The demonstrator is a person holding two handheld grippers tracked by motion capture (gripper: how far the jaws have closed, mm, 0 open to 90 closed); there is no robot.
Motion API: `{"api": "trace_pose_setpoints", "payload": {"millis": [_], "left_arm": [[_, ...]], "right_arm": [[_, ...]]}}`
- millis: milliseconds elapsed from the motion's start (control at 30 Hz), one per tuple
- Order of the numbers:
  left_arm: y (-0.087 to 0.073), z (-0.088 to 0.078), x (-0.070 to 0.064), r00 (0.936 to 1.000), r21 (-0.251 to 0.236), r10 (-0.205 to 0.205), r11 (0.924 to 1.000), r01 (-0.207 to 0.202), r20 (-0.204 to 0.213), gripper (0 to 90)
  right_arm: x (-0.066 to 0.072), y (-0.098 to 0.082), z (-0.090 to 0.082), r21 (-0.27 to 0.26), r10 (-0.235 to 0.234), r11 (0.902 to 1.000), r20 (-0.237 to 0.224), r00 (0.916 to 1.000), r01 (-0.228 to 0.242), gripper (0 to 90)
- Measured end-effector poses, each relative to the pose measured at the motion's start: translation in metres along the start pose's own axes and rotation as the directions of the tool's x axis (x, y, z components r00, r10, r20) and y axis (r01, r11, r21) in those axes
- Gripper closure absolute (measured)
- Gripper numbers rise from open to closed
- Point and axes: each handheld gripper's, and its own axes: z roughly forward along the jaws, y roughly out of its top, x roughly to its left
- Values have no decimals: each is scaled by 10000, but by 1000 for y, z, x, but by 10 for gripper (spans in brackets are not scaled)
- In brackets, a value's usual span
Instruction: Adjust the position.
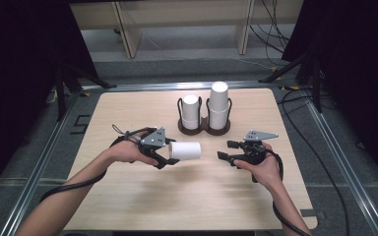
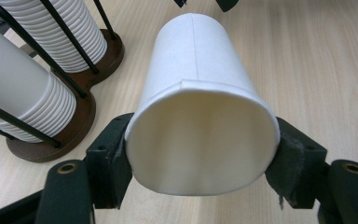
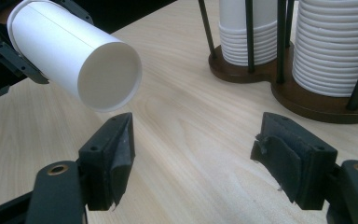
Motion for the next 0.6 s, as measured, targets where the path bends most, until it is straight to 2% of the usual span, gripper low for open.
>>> {"api": "trace_pose_setpoints", "payload": {"millis": [67, 133, 267, 300, 367, 467, 533, 567, 600], "left_arm": [[1, 0, 0, 9999, 40, 93, 9999, -94, 68, 313], [3, -1, 2, 9995, 171, 244, 9995, -248, 202, 313], [6, -1, 1, 9994, 92, 179, 9998, -181, 290, 314], [6, -1, 1, 9993, 112, 196, 9997, -200, 308, 315], [7, -3, 1, 9988, 273, 413, 9987, -421, 272, 315], [7, -3, 0, 9988, 220, 311, 9992, -319, 375, 316], [7, -4, -2, 9983, 284, 319, 9990, -333, 484, 317], [7, -3, -2, 9978, 347, 374, 9986, -394, 556, 317], [7, -4, -2, 9969, 450, 512, 9975, -539, 604, 317]], "right_arm": [[1, 0, 0, 52, 63, 10000, -141, 9999, -62, 267], [2, 1, -1, 39, -63, 10000, -12, 10000, 63, 264], [2, 2, -3, 111, -138, 9998, -40, 9999, 139, 260], [2, 2, -4, 170, -17, 9999, -109, 9999, 19, 260], [2, 2, -4, 154, -190, 9997, -77, 9998, 191, 260], [2, 1, -4, 172, -235, 9996, -44, 9997, 236, 258], [5, 1, -4, 173, 135, 9998, -244, 9996, -131, 258], [3, 1, -4, 182, -243, 9995, -63, 9997, 244, 258], [4, 1, -3, 212, -239, 9995, -137, 9996, 242, 258]]}}
